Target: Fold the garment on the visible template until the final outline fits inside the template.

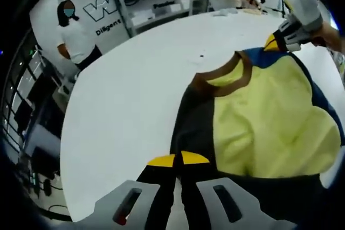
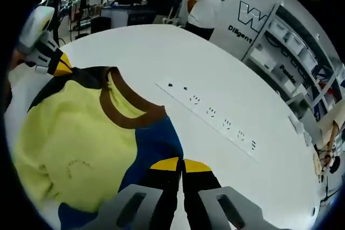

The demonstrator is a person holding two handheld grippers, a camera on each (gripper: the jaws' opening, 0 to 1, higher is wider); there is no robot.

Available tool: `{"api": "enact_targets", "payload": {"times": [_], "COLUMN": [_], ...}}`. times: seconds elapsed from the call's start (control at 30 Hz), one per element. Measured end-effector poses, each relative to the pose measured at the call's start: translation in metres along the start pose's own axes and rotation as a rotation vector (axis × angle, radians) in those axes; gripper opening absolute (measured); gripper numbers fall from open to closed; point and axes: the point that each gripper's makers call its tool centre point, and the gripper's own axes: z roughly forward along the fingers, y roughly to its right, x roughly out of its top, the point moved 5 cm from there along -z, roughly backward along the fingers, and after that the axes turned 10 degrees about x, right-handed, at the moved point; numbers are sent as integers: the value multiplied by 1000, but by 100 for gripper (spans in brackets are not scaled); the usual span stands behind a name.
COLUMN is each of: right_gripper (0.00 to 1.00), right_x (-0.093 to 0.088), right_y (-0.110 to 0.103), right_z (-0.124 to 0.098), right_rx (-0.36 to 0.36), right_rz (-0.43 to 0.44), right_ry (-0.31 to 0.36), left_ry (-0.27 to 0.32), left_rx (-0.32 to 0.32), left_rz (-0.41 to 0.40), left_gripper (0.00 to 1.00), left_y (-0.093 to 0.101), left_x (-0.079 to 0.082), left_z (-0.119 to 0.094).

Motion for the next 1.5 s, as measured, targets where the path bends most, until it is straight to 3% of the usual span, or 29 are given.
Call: {"api": "enact_targets", "payload": {"times": [0.13, 0.37, 0.5, 0.6, 0.7, 0.77, 1.1, 1.13, 1.2, 1.5], "right_gripper": [0, 0, 21, 29, 36, 42, 57, 58, 60, 62], "right_x": [-2, 5, 9, 12, 11, 11, 4, 3, 0, -14], "right_y": [1, 0, 0, -4, -8, -13, -38, -41, -46, -69], "right_z": [6, 2, -8, -18, -25, -28, -53, -55, -57, -72], "right_rx": [6, -5, 12, 36, 49, 64, 121, 128, 134, 188], "right_rz": [38, 193, 272, 348, 375, 391, 399, 394, 385, 345], "right_ry": [7, 126, 153, 198, 201, 209, 216, 214, 207, 197], "left_ry": [-5, 13, 0, 14, 14, 51, 42, 47, 118, 74], "left_rx": [17, 30, 14, 8, -9, -17, -37, -40, -58, -78], "left_rz": [5, -12, -107, -158, -198, -203, -236, -241, -296, -307], "left_gripper": [4, 22, 35, 40, 44, 49, 62, 62, 61, 61], "left_y": [-3, -6, -8, -9, -7, -6, 7, 9, 13, 31], "left_x": [-2, -1, 0, 4, 5, 9, 6, 6, 11, -5], "left_z": [4, -5, -13, -24, -32, -37, -57, -59, -62, -75]}}
